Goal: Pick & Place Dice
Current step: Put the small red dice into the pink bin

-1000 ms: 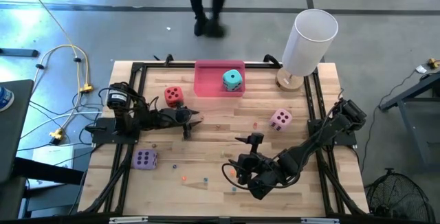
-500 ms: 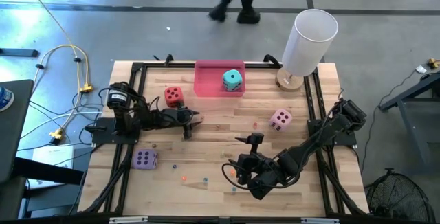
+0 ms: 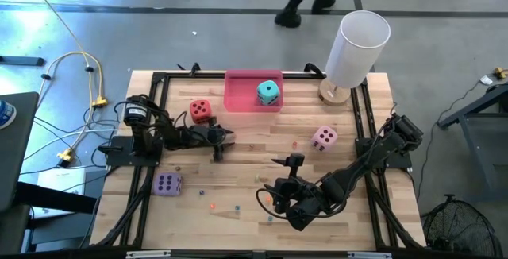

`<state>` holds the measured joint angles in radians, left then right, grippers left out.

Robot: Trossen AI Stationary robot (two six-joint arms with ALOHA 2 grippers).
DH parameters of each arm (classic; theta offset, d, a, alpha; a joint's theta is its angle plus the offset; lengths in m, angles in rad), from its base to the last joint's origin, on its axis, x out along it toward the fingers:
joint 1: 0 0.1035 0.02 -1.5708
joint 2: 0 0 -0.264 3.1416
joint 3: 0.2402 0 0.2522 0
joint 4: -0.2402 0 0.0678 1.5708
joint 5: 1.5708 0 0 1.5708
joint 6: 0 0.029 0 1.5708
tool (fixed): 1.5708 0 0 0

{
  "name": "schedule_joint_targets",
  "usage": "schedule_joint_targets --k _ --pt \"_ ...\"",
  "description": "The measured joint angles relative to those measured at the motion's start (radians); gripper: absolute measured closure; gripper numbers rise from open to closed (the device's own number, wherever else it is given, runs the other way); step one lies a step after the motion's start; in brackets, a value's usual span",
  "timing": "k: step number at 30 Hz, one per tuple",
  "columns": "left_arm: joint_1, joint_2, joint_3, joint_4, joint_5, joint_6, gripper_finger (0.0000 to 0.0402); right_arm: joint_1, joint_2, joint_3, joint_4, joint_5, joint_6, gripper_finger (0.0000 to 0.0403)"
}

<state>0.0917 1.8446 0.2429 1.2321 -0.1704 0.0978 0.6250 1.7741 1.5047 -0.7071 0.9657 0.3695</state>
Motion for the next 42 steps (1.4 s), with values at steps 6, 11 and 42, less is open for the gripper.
schedule_joint_targets --k 6,11,42 --pt "0.036 0.0 0.007 -0.04 0.002 -0.034 0.019 -0.003 0.0 0.0 0.0 0.0 0.0 0.0003" --pt "0.087 -0.003 0.01 -0.069 0.074 -0.049 0.019 -0.01 0.0 0.0 0.0 -0.001 0.0 0.0003" --pt "0.114 -0.002 0.014 -0.125 0.285 -0.015 0.0264 -0.013 0.0 0.0 0.0 -0.024 0.0 0.0003"
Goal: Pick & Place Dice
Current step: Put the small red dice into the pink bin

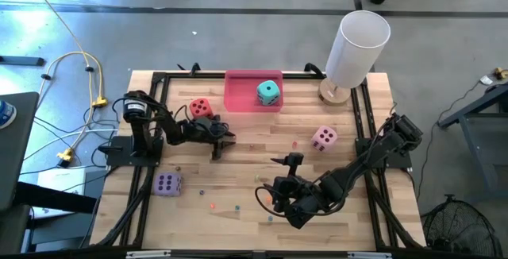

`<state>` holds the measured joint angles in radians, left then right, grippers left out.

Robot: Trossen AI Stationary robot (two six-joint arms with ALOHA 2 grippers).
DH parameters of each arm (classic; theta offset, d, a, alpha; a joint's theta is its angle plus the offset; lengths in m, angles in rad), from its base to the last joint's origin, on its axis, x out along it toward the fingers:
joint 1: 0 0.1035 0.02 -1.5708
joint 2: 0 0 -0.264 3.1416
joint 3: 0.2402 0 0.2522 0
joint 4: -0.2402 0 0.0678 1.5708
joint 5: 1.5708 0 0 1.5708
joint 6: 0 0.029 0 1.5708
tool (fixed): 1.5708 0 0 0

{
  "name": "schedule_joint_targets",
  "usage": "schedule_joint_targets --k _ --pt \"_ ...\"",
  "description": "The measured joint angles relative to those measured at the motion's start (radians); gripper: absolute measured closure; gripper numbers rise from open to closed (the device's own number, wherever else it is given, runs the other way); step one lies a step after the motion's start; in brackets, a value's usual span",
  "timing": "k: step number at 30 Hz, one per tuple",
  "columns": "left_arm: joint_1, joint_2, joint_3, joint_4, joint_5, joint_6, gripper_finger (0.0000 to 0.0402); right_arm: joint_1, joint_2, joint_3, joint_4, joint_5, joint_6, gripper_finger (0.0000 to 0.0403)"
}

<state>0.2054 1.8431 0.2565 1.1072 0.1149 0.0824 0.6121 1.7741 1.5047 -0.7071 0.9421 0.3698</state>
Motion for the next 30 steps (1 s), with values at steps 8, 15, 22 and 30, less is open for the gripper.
schedule_joint_targets --k 8,15,22,30 --pt "-0.002 0.001 -0.001 0.0 0.002 -0.027 0.0323 0.0 0.0 0.0 0.0 0.0 0.0 0.0003" --pt "-0.002 0.001 -0.002 0.0 -0.004 -0.035 0.0347 0.0 0.0 0.0 0.0 0.0 0.0 0.0003" --pt "-0.002 -0.003 -0.002 0.014 -0.024 -0.157 0.035 0.0 0.0 0.0 0.0 0.0 0.0 0.0003" --pt "0.001 -0.17 -0.004 -0.05 -0.039 -0.217 0.0355 0.0 0.0 0.0 0.0 0.0 0.0 0.0003"
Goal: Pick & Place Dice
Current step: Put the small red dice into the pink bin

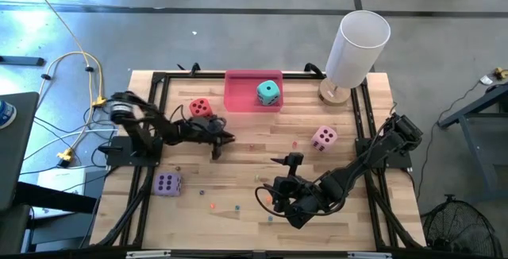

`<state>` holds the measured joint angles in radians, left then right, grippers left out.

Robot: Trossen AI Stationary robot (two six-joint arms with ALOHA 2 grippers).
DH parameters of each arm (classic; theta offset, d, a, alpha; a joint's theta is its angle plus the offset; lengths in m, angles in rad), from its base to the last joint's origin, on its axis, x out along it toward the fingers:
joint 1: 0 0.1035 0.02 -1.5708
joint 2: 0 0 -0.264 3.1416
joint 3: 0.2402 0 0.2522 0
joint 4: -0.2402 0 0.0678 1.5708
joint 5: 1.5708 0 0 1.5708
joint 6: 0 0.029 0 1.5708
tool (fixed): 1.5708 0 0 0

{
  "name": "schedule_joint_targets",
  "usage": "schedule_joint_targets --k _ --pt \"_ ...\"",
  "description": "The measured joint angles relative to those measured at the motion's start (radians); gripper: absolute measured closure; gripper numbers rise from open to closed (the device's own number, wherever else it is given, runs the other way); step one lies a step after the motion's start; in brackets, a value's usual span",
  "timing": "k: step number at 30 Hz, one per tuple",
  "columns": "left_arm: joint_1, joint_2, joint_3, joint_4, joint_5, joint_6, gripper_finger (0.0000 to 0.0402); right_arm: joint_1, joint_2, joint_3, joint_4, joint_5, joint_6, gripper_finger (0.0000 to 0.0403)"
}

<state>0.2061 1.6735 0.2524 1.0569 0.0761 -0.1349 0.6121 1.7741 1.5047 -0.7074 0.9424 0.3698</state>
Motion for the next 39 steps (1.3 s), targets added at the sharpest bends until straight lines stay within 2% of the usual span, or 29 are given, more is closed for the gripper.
schedule_joint_targets --k 6,12,18,22,29,34,36,39 --pt "0.101 -0.214 0.017 -0.194 -0.039 -0.022 0.0356 0.0 0.0 0.0 0.0 0.0 -0.007 0.0003" --pt "0.237 -0.347 0.14 -0.524 -0.082 -0.023 0.0356 -0.011 0.0 0.0 0.0 -0.003 -0.006 0.0003" --pt "0.25 -0.351 0.216 -0.585 -0.049 0.014 0.0356 -0.029 0.0 0.0 -0.001 -0.021 -0.002 0.0003" --pt "0.24 -0.351 0.235 -0.585 -0.098 0.015 0.0356 -0.033 0.0 0.0 -0.001 -0.057 0.0 0.0003" --pt "0.251 -0.351 0.273 -0.601 -0.178 0.054 0.0356 -0.032 0.0 0.0 0.0 -0.06 0.0 0.0003" --pt "0.291 -0.349 0.341 -0.8 -0.201 0.053 0.0356 -0.033 0.0 0.0 0.0 -0.06 0.0 0.0003" --pt "0.302 -0.336 0.364 -0.842 -0.23 0.061 0.0356 -0.033 0.0 0.0 0.0 -0.055 0.0 0.0003" --pt "0.308 -0.306 0.393 -0.859 -0.21 0.081 0.0356 -0.033 0.0 0.0 0.001 -0.053 0.0 0.0003"
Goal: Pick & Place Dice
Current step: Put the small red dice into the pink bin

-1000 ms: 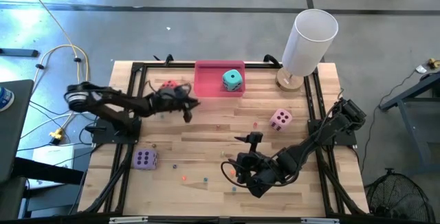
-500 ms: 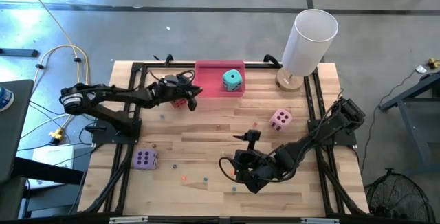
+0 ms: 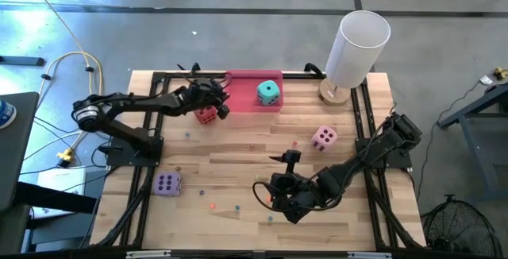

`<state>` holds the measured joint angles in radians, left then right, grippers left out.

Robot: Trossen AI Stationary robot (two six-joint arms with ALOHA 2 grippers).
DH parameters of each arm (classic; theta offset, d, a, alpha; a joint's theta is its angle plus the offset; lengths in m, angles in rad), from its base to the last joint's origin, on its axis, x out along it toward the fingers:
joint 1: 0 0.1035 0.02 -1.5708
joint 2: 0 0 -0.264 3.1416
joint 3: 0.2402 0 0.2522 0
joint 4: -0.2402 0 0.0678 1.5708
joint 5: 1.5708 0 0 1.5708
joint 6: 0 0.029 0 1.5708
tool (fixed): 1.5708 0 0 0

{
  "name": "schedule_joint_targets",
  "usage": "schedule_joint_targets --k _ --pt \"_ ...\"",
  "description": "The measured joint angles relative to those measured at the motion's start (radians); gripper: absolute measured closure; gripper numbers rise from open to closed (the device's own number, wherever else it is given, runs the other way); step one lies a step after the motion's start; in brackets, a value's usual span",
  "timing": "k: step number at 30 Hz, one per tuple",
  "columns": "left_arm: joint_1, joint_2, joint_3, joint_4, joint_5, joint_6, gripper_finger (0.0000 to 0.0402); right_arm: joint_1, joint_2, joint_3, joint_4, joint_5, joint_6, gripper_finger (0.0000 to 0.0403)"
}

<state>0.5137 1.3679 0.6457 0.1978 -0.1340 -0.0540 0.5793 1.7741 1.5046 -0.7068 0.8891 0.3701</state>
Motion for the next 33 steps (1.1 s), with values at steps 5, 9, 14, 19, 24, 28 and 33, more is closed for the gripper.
schedule_joint_targets --k 5,9,14,19,24,28,33 --pt "-0.009 0.08 0.04 0.0 0.055 0.002 0.0353 -0.002 0.0 0.0 0.002 -0.001 0.0 0.0003" --pt "-0.009 0.129 0.053 0.009 -0.016 0.003 0.0329 -0.004 0.0 0.0 0.002 -0.006 0.0 0.0003" --pt "-0.018 0.119 0.053 0.016 -0.074 0.004 0.0298 -0.004 0.0 0.0 0.002 -0.013 0.0 0.0003" --pt "-0.049 0.098 0.053 0.021 -0.073 0.003 0.0273 -0.004 0.0 0.0 0.002 -0.036 0.0 0.0003" --pt "-0.074 0.099 0.053 0.019 -0.073 0.003 0.0269 -0.004 0.0 0.0 0.004 -0.036 0.0 0.0003" --pt "-0.081 0.099 0.053 0.019 -0.085 0.003 0.0268 -0.004 0.0 0.0 0.004 -0.036 0.0 0.0003" --pt "-0.076 0.099 0.053 0.018 -0.108 0.001 0.0268 -0.004 0.0 0.0 0.003 -0.036 0.0 0.0003"
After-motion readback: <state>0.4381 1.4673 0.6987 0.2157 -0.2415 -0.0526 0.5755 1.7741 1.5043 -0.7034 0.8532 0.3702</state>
